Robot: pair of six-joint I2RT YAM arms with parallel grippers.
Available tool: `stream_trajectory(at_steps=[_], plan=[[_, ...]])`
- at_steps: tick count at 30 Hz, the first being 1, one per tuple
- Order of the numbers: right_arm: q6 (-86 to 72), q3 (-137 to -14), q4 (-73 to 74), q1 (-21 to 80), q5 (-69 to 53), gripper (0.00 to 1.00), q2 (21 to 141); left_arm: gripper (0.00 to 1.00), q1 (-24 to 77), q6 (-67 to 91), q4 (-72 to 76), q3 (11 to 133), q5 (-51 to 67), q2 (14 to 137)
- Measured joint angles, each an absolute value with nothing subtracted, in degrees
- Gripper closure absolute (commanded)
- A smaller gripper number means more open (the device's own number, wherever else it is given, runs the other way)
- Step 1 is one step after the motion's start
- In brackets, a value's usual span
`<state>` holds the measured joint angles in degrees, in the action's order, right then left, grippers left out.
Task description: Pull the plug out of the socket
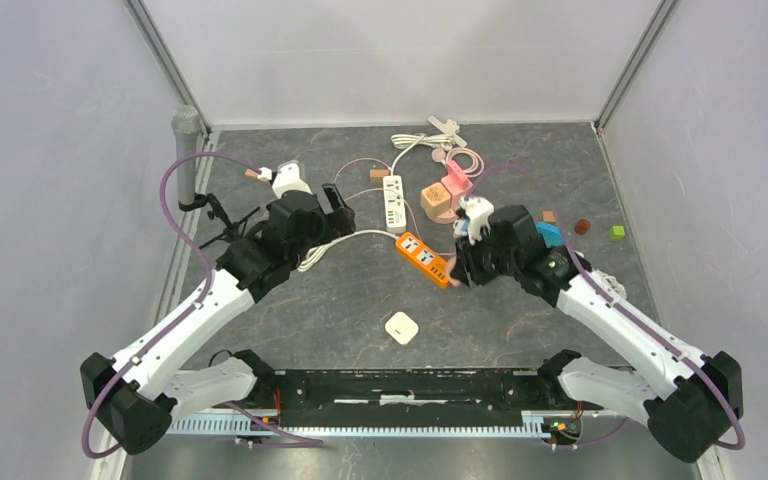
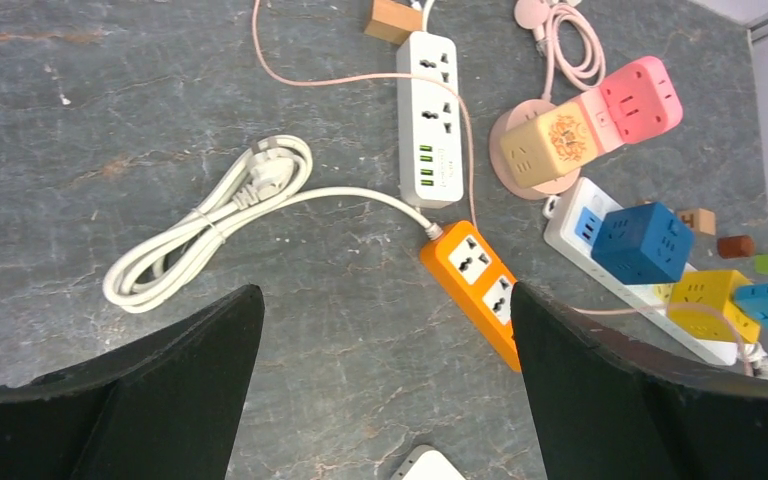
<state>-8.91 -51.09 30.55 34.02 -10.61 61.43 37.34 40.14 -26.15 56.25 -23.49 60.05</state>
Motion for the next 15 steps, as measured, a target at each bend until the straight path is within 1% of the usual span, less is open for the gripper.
stream_trajectory(at_steps=[4,6,9,15], plan=[[-14.0,-40.1,33.3,34.0,-10.7,0.86,57.1,0.01,37.2,39.8,-26.7,55.5,-24.0,59.8],[-16.4,-36.6,34.9,34.0,-10.7,0.83,55.7,0.01,37.2,39.8,-26.7,55.3,-24.0,59.8],[-19.4,-33.0,35.7,34.0,-10.5,0.76,54.3,0.01,37.2,39.8,-26.6,54.8,-24.0,59.8],[-23.5,-28.6,35.7,34.0,-9.0,0.53,52.7,0.00,37.2,39.8,-26.5,53.5,-23.9,59.8]])
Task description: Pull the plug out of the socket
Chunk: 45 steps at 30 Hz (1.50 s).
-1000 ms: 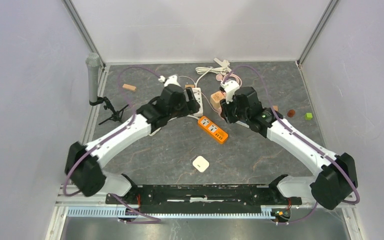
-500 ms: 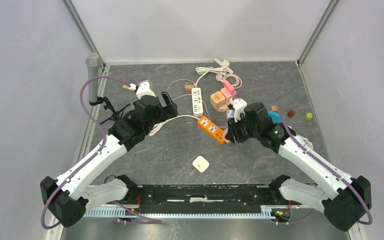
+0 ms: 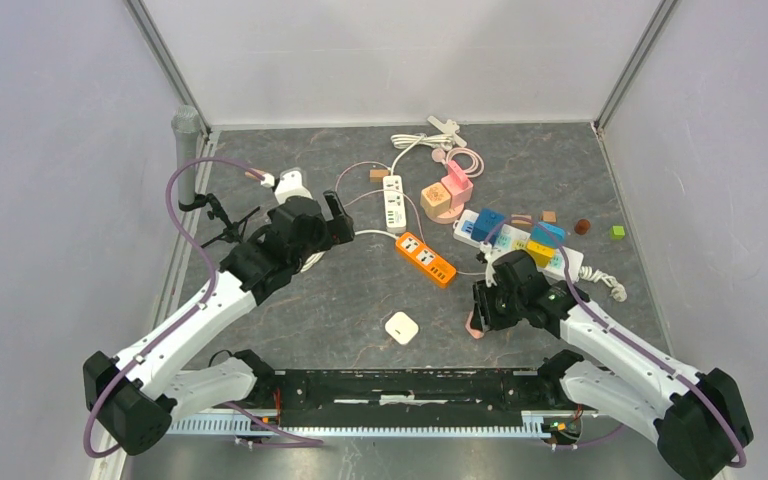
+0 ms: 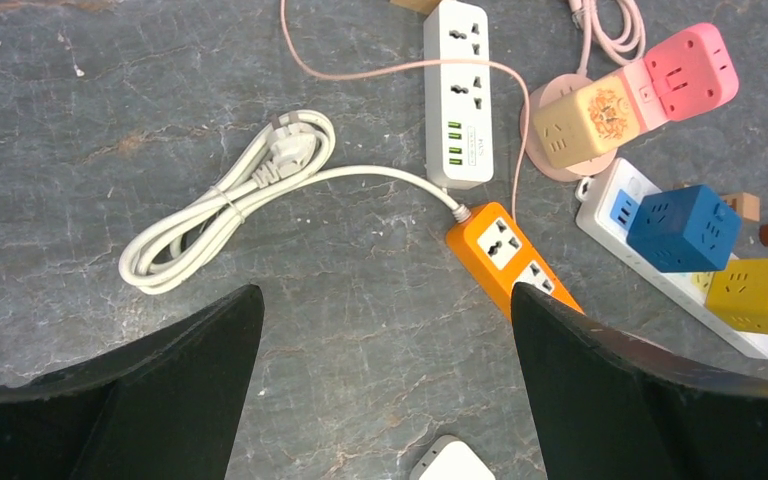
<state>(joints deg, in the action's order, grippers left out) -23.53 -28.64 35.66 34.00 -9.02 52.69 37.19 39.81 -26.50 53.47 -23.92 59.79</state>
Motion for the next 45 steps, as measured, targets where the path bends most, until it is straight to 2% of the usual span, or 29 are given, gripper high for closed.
stream_trajectory(at_steps=[4,6,18,25,32,40,45], plan=[[-25.3,-28.5,36.2,34.0,-6.9,0.31,52.6,0.00,37.2,39.8,-26.7,52.3,-23.8,59.1],[-25.8,-28.6,37.1,34.0,-5.5,0.25,52.6,0.00,37.2,39.8,-27.1,52.1,-23.6,58.8],[-22.5,-40.1,42.3,34.0,4.1,0.08,51.1,0.00,37.2,39.8,-32.2,54.3,-22.1,57.6],[-17.4,-47.4,42.0,34.0,9.1,0.07,46.4,0.00,37.1,39.2,-34.2,55.7,-20.4,54.0],[-14.2,-49.2,35.4,34.0,11.2,0.06,43.3,0.00,37.1,37.9,-34.2,55.9,-18.8,51.2],[-11.7,-56.0,35.6,33.6,20.7,0.06,53.4,0.00,37.1,37.4,-33.2,55.9,-13.0,51.0],[-9.1,-58.0,34.8,30.9,22.4,0.10,59.2,0.00,37.1,35.7,-30.4,55.9,-8.9,52.6]])
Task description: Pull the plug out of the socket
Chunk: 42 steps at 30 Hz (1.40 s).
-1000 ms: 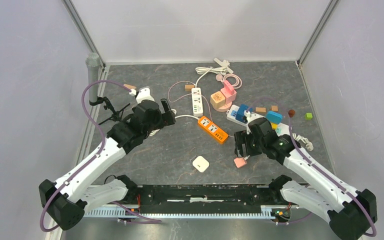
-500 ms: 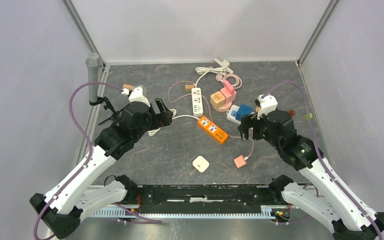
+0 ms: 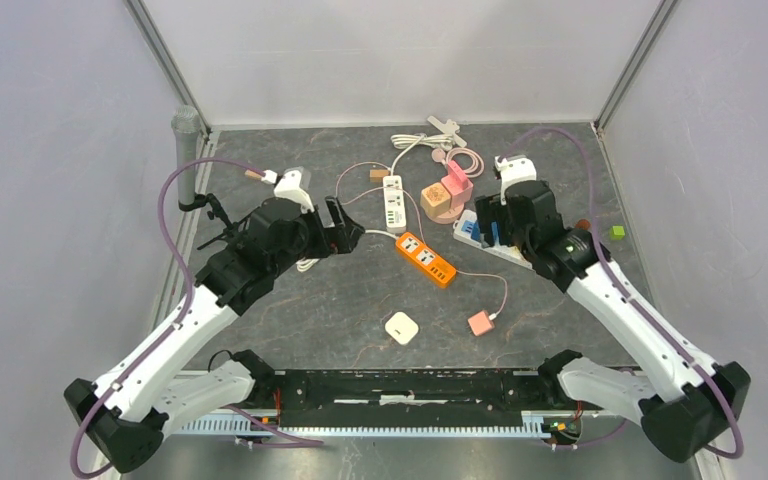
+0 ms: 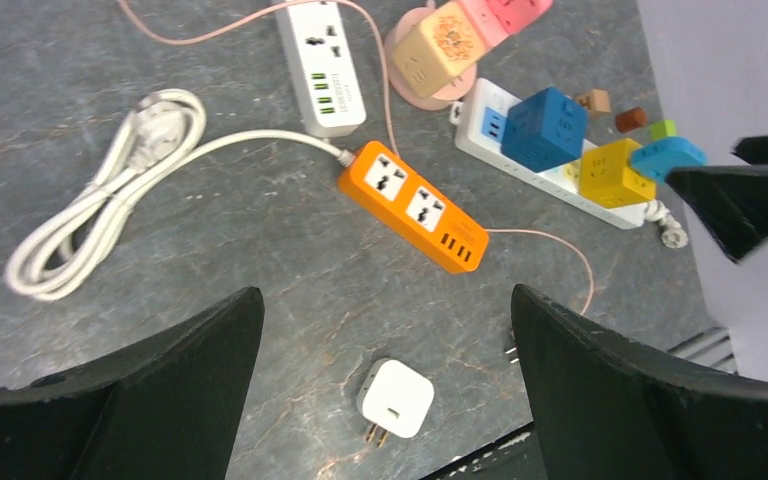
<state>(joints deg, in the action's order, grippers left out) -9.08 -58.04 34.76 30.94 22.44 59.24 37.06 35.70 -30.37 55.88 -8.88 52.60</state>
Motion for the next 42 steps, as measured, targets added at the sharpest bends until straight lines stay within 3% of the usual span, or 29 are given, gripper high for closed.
stream_trajectory(at_steps=[10,17,21,26,35,42], plan=[[-7.2,-60.6,30.4,22.7,15.7,0.02,75.6,0.01,37.1,36.2,-20.4,56.8,1.4,66.0],[-10.1,-60.5,26.3,21.3,14.2,0.03,81.6,0.03,37.0,36.4,-16.5,64.0,7.6,81.5],[-14.8,-60.5,24.6,21.3,14.3,0.11,85.1,0.04,37.0,36.4,-15.5,69.3,10.8,89.4],[-22.8,-60.5,25.0,21.3,18.3,0.13,89.2,0.05,37.1,36.5,-14.0,73.1,13.5,96.1],[-29.8,-60.6,24.9,21.9,21.0,0.49,91.0,0.14,38.0,37.2,-13.0,77.2,15.8,103.1],[-29.7,-60.6,24.9,22.8,21.7,0.56,91.1,0.18,40.0,39.1,-12.2,82.1,15.9,110.1]])
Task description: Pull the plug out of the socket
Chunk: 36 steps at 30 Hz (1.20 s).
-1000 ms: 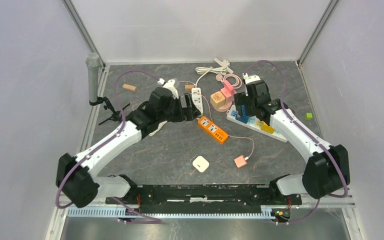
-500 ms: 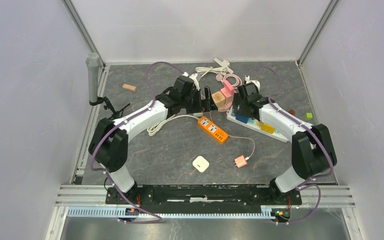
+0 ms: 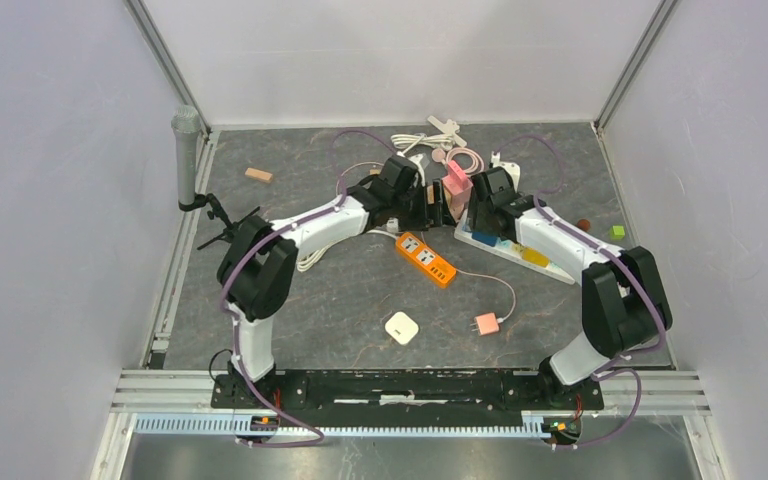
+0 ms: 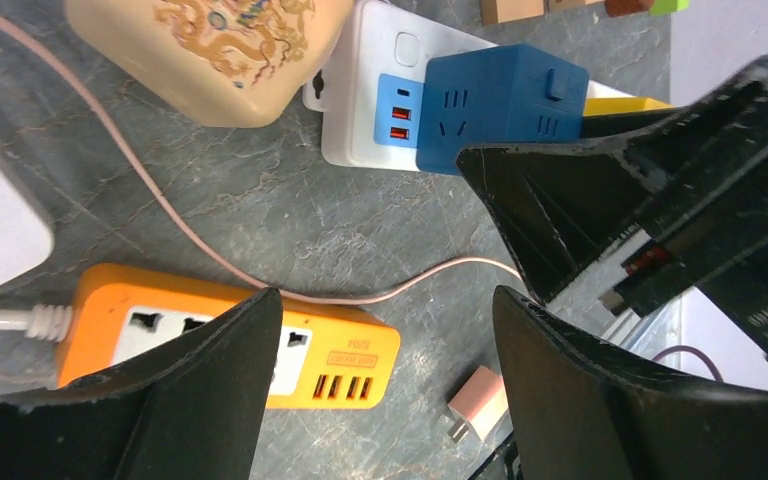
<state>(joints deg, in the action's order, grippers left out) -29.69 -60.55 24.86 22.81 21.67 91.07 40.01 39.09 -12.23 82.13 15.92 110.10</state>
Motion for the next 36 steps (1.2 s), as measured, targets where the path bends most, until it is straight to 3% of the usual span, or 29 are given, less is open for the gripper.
stream_trajectory(at_steps=[5,10,12,15,17,25,27,32,36], plan=[[-29.2,-58.5,24.2,23.0,21.0,0.64,89.0,0.24,42.8,39.9,-11.6,83.2,12.4,113.2],[-27.7,-56.1,24.1,23.3,19.7,0.63,86.6,0.27,45.2,41.2,-10.2,83.2,7.6,115.5],[-27.3,-55.9,24.1,23.3,19.4,0.59,86.3,0.29,46.1,41.5,-9.3,83.2,5.6,116.0],[-26.8,-55.8,24.1,23.3,19.3,0.39,86.2,0.30,47.4,42.1,-7.9,83.2,1.7,116.6],[-26.7,-55.6,24.1,23.3,19.4,0.32,86.1,0.30,48.4,42.5,-7.3,83.2,-0.9,116.8],[-26.0,-55.5,23.2,23.0,19.6,0.26,86.1,0.34,50.6,42.6,-3.8,82.9,-7.0,118.6],[-26.1,-55.5,22.9,23.0,19.6,0.30,86.2,0.36,50.6,42.5,-2.3,82.5,-7.5,118.9],[-26.2,-55.5,22.7,23.0,19.9,0.57,86.3,0.43,50.6,42.1,1.7,80.5,-7.4,119.8],[-25.4,-55.4,22.4,22.7,19.6,0.73,86.2,0.44,50.7,41.2,3.4,79.6,-7.4,121.2]])
